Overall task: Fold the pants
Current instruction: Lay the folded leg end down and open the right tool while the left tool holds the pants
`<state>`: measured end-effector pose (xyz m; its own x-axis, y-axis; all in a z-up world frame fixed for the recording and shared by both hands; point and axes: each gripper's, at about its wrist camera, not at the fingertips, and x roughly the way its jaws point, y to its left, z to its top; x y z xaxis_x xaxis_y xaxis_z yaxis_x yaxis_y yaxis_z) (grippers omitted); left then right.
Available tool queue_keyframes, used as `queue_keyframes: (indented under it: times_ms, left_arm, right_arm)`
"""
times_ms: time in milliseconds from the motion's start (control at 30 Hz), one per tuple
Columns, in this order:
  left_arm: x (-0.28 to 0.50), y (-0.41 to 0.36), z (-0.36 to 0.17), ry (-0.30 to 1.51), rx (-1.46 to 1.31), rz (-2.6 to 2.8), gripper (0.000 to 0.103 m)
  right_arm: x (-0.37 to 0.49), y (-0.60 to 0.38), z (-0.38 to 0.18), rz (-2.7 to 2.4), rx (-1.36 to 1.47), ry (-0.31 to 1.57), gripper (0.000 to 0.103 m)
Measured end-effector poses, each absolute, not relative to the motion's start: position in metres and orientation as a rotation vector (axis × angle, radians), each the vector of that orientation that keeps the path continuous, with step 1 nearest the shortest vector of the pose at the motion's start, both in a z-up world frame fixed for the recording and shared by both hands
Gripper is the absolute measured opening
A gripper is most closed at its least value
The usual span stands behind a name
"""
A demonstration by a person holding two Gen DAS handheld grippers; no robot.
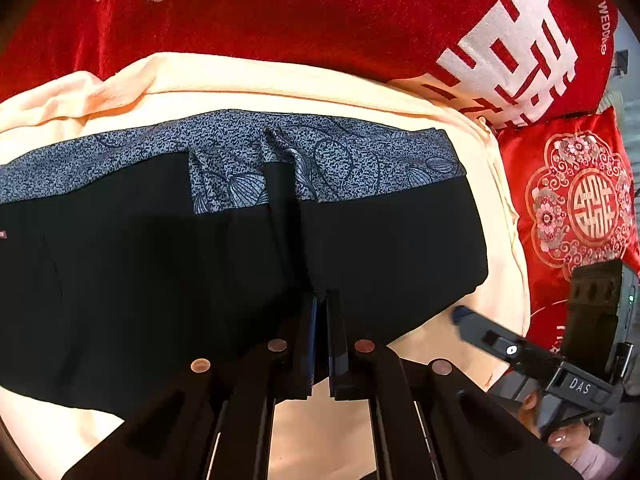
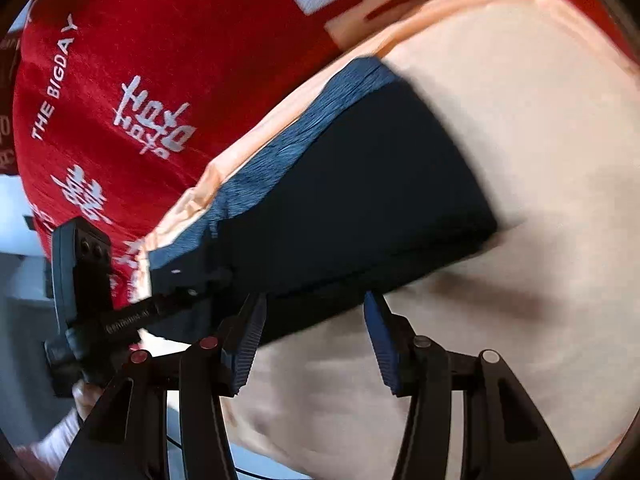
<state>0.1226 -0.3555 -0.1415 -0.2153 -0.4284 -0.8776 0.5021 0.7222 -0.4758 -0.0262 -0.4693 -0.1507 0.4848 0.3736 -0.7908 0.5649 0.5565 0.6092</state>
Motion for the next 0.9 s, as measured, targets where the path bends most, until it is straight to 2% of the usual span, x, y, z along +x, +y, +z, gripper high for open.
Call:
queue_keyframes:
  times_ms: [100,200,233,267,467,733,767,800,867,900]
  left_arm:
    - [0.122,-0.357,-0.142,1.568,0.076,-0.857,0.005]
    - [0.123,-0.356,-0.143,1.574,0.067,-0.857,0.005]
    - [0.123,-0.356,-0.144,1.574,0.063,-0.856,0.005]
    - [0.123,-0.357,-0.143,1.574,0.058,-0.855,0.005]
    - [0.123,-0.347,-0.126,1.528,0.081,-0.866,0.005]
    - [0.129,-0.322,-0.148,1.564,0.053,-0.769,0.006]
    - [0.127,-0.322,-0.147,1.556,0.069,-0.76,0.013]
    - [0.125,-0.322,-0.146,1.543,0.096,-0.738,0.034]
    - [0.124,-0.319,-0.141,1.513,0.128,-0.686,0.061]
    - [0.124,-0.316,-0.137,1.498,0.113,-0.676,0.062]
  right_arm:
    - [-0.017,-0.461,-0.161,-0.144,1.091,1.095,0.049]
    - [-0.013,-0.463,-0.172,-0.172,1.203,1.067,0.033]
    - [-0.012,-0.466,-0.176,-0.196,1.244,1.063,0.016]
    - [-0.011,-0.467,-0.177,-0.212,1.254,1.064,0.007]
    - [0.009,-0.44,-0.145,-0.148,1.078,1.08,0.006]
    - [0.008,-0.423,-0.18,-0.177,1.085,1.153,0.006]
    - [0.008,-0.423,-0.179,-0.176,1.071,1.158,0.006]
    - [0.009,-0.422,-0.178,-0.175,1.059,1.164,0.006]
    - [0.011,-0.422,-0.175,-0.167,1.036,1.178,0.007]
    - [0.012,-0.422,-0.174,-0.156,1.032,1.185,0.01]
